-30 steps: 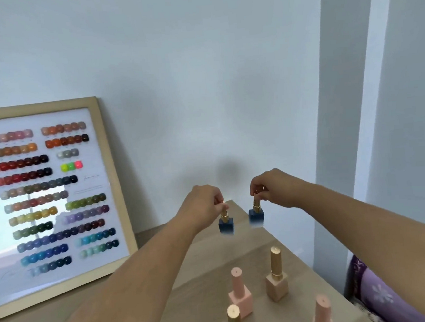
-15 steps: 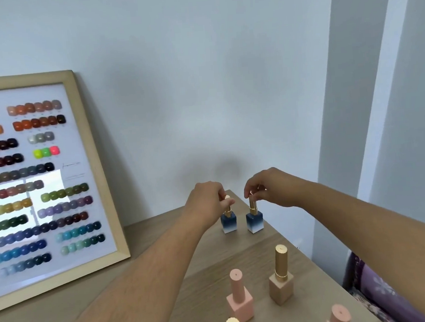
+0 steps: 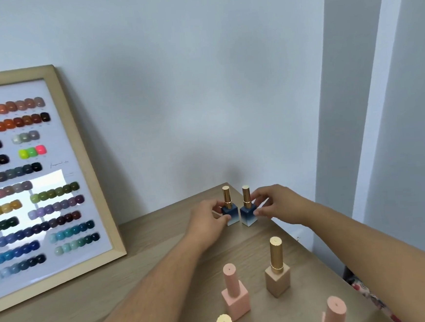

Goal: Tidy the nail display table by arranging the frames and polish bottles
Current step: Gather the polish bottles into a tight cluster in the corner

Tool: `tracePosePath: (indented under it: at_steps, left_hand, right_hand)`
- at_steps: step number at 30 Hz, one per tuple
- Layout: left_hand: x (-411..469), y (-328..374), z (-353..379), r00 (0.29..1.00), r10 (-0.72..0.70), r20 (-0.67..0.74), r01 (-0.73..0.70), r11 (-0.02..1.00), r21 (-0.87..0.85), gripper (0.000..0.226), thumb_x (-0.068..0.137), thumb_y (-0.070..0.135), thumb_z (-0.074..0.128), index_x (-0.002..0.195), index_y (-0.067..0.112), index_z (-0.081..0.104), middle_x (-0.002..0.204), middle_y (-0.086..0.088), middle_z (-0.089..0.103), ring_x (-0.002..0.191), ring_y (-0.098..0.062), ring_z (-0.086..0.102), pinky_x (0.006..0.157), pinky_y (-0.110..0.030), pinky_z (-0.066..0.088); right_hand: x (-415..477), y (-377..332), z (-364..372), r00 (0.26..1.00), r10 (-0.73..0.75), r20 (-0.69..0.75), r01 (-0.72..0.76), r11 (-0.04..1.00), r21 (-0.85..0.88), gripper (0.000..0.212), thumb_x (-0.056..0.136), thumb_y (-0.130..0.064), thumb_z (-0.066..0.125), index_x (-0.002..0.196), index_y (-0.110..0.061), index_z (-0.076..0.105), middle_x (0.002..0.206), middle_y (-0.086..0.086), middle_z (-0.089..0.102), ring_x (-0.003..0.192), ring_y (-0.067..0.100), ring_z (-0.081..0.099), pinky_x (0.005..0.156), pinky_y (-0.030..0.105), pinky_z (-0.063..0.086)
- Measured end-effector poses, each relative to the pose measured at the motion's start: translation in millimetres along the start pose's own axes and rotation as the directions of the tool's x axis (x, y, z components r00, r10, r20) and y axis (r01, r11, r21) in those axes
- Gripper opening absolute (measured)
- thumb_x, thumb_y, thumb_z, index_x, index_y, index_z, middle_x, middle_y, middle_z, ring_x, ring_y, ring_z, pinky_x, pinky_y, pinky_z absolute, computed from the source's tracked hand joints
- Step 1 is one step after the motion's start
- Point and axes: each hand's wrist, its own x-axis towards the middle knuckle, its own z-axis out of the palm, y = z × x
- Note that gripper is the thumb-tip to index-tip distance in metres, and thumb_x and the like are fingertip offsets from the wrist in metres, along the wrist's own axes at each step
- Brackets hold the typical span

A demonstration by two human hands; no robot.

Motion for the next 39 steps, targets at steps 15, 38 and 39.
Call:
tracePosePath:
  at_steps: [15, 38, 39]
  left_hand:
    - [-2, 7, 18, 0.994, -0.022, 0.105, 0.037, 0.99, -0.139, 0.057, 0.065, 0.026, 0.083, 0.115, 0.028, 0.057, 0.108, 0.006, 0.06, 0.087, -0.006, 0.062, 0.067, -0.016, 0.046]
    - [6, 12, 11, 0.993, -0.086, 0.082, 0.09, 0.995, -0.05, 0.066, 0.074, 0.029, 0.076, 0.131, 0.021, 0.045, 0.117, 0.001, 0.056, 0.098, -0.015, 0.058, 0.088, -0.031, 0.048]
    - [2, 13, 6, 0.993, -0.081, 0.081, 0.085, 0.995, -0.049, 0.067, 0.074, 0.031, 0.076, 0.132, 0.021, 0.043, 0.116, 0.003, 0.055, 0.096, -0.013, 0.058, 0.085, -0.029, 0.047]
  right_hand:
    - [2, 2, 12, 0.998, 0.055, -0.035, -0.052, 0.996, 0.079, 0.034, 0.079, -0.018, 0.071, 0.11, -0.027, 0.062, 0.087, -0.008, 0.064, 0.073, 0.011, 0.064, 0.065, 0.02, 0.05]
    - [8, -3, 6, 0.992, 0.053, -0.111, -0.051, 0.999, 0.02, 0.036, 0.079, -0.02, 0.072, 0.113, -0.02, 0.061, 0.084, -0.005, 0.064, 0.078, 0.011, 0.062, 0.068, 0.02, 0.048]
    - [3, -6, 2, 0.991, 0.046, -0.124, -0.044, 0.999, 0.015, 0.035, 0.078, -0.022, 0.072, 0.112, -0.021, 0.062, 0.085, -0.006, 0.065, 0.08, 0.012, 0.062, 0.07, 0.022, 0.049]
